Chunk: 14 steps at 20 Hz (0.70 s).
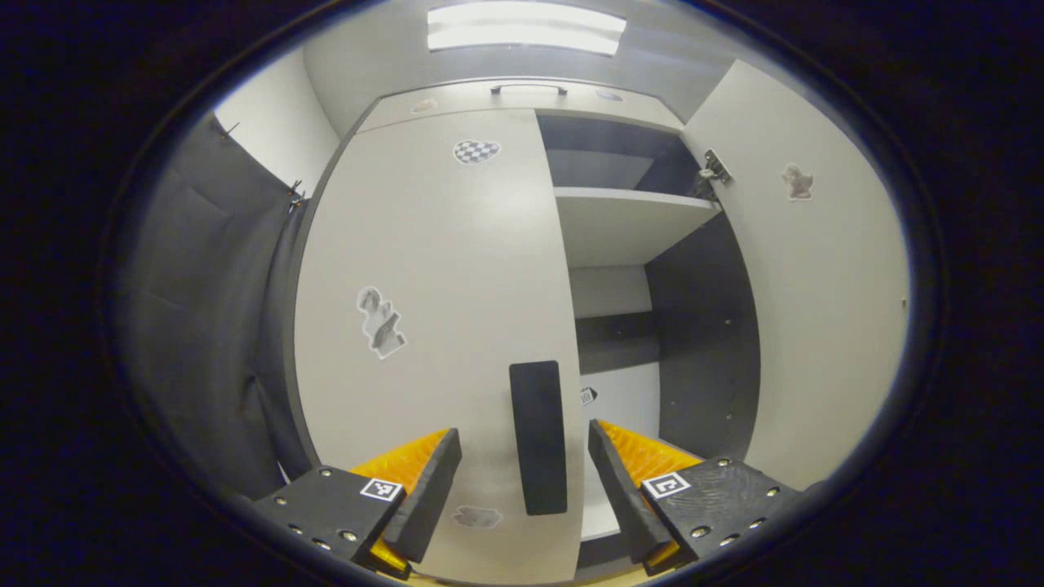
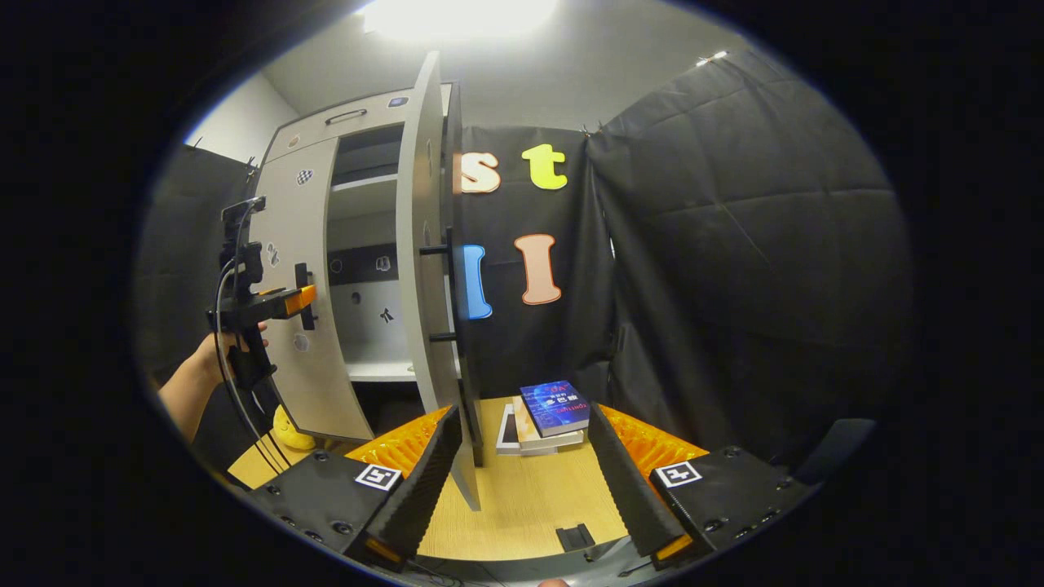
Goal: Open the right door of the double-door shoe cabinet with the right hand, and open the left door with the left hand.
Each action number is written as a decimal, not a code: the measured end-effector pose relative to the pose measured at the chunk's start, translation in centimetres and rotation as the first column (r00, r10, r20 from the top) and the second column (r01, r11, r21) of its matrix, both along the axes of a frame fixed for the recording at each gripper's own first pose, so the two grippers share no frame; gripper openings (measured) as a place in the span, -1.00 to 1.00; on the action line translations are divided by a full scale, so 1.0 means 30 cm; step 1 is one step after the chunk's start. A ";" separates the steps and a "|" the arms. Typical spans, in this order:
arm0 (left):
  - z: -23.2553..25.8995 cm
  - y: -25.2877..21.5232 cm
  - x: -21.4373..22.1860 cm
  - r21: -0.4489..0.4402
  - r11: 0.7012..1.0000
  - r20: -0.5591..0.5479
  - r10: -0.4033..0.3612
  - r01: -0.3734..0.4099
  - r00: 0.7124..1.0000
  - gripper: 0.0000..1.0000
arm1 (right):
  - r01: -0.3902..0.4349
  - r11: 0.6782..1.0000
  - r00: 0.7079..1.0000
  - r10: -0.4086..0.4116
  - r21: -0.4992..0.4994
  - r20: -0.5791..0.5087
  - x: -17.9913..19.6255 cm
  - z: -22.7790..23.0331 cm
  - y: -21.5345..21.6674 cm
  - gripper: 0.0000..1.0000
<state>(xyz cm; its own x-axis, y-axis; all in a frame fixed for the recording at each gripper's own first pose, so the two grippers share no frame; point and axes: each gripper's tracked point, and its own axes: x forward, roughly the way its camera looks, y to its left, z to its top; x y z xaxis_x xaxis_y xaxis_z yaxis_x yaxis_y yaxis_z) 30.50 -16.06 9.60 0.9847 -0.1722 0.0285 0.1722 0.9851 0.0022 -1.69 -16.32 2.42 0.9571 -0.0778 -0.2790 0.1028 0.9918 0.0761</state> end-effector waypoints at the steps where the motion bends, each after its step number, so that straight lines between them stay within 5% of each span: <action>1: -0.011 -0.008 0.016 0.001 1.000 -0.012 -0.002 0.002 1.000 0.79 | 0.000 1.000 1.000 0.000 0.002 -0.004 -0.005 -0.007 -0.003 0.94; 7: -0.064 -0.010 0.073 0.004 1.000 -0.077 0.027 -0.027 0.997 0.79 | -0.001 1.000 1.000 0.001 -0.013 -0.027 -0.037 -0.036 -0.015 0.95; 11: -0.068 -0.018 0.089 -0.013 0.999 -0.073 0.029 -0.030 0.997 0.35 | -0.008 1.000 0.999 0.008 -0.008 -0.042 -0.046 -0.061 -0.010 0.94; 14: -0.069 -0.041 0.069 -0.006 1.000 -0.074 0.021 -0.022 0.997 -0.27 | -0.022 1.000 0.999 0.023 0.005 -0.043 -0.052 -0.066 0.001 0.94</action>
